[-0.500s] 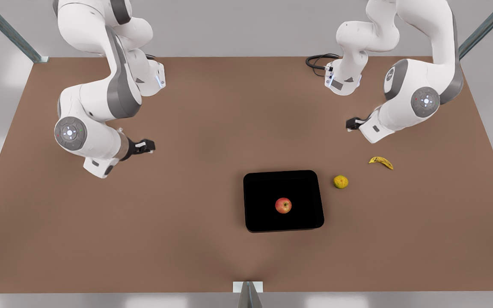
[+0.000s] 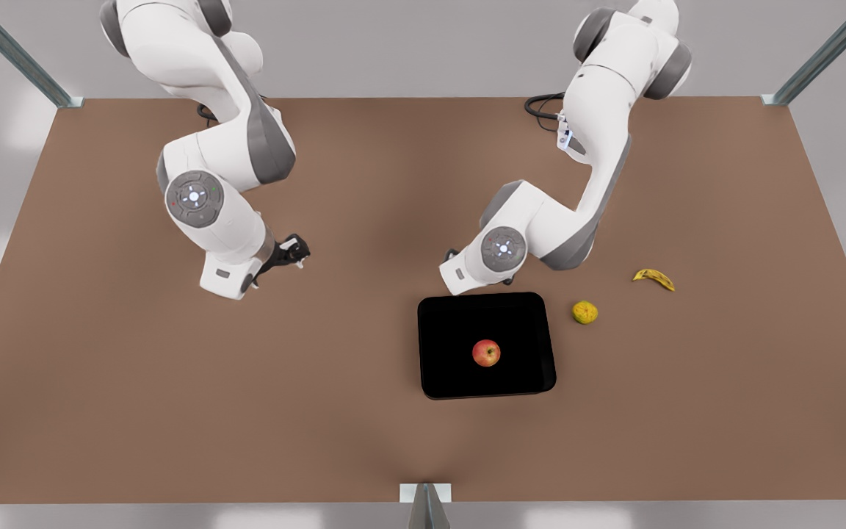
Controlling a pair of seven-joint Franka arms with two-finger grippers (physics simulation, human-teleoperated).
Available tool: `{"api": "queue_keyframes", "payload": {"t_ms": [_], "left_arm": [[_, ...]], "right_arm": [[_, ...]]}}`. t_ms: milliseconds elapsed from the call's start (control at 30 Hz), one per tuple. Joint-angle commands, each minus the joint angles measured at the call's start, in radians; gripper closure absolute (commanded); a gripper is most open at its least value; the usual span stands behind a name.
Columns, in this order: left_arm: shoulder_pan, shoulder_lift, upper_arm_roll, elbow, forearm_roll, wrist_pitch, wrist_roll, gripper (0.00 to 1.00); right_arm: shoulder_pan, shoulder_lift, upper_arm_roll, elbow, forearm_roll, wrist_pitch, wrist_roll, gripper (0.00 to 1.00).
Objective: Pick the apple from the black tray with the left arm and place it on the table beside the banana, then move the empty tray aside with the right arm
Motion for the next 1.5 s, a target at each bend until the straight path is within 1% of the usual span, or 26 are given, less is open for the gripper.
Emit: {"api": "queue_keyframes", "payload": {"t_ms": [0,133,233,300,467,533,600,733,767,800,867,1033,1200,1400,1433,1467], "left_arm": [[-0.014,0.053,0.0,0.008,0.025,0.15,-0.408,0.0],[-0.011,0.112,0.027,0.008,0.058,0.253,-0.629,0.0],[0.002,0.155,0.073,0.001,0.062,0.331,-0.635,0.0],[0.011,0.199,0.075,-0.001,0.066,0.401,-0.631,0.0],[0.012,0.253,0.075,-0.018,0.065,0.473,-0.632,0.0],[0.008,0.259,0.075,-0.053,0.065,0.515,-0.635,0.0],[0.008,0.26,0.076,-0.055,0.069,0.515,-0.634,0.0],[0.025,0.25,0.079,-0.041,0.157,0.495,-0.595,0.0],[0.026,0.25,0.078,-0.041,0.16,0.487,-0.531,0.0],[0.026,0.25,0.076,-0.035,0.169,0.44,-0.456,0.0],[0.026,0.253,0.075,-0.033,0.17,0.44,-0.373,0.0],[0.026,0.257,0.073,-0.032,0.17,0.44,-0.304,0.0],[0.028,0.263,0.073,0.014,0.167,0.449,-0.282,0.0],[0.031,0.308,0.076,0.074,0.17,0.464,-0.264,0.0],[0.032,0.313,0.079,0.079,0.17,0.47,-0.264,0.0],[0.034,0.317,0.079,0.08,0.17,0.473,-0.263,0.0]], "right_arm": [[0.002,-0.003,-0.001,0.001,0.002,0.013,-0.004,0.0],[-0.003,-0.01,0.001,0.001,-0.004,0.011,-0.016,0.0],[-0.008,-0.007,-0.033,0.001,-0.005,0.013,-0.015,0.0],[-0.008,-0.012,-0.045,-0.001,-0.005,0.013,-0.013,0.0],[0.0,-0.01,-0.044,-0.001,-0.004,0.015,-0.006,0.0],[0.002,-0.01,-0.044,-0.001,-0.005,0.015,-0.006,0.0],[0.002,-0.01,-0.042,-0.001,-0.005,0.015,-0.006,0.0],[0.002,-0.012,-0.041,-0.001,-0.007,0.015,-0.006,0.0],[0.002,-0.012,-0.041,-0.001,-0.008,0.015,-0.006,0.0],[0.002,-0.012,-0.041,-0.001,-0.008,0.015,-0.006,0.0],[0.002,-0.012,-0.041,-0.001,-0.008,0.015,-0.006,0.0],[0.003,-0.012,-0.041,-0.005,-0.008,0.033,-0.006,0.0],[0.003,-0.012,-0.041,-0.005,-0.007,0.033,-0.006,0.0],[0.003,-0.013,-0.039,-0.005,-0.01,0.025,-0.007,0.0],[0.003,-0.013,-0.039,-0.005,-0.008,0.031,-0.007,0.09],[0.003,-0.013,-0.039,-0.005,-0.007,0.031,-0.006,0.05]]}}
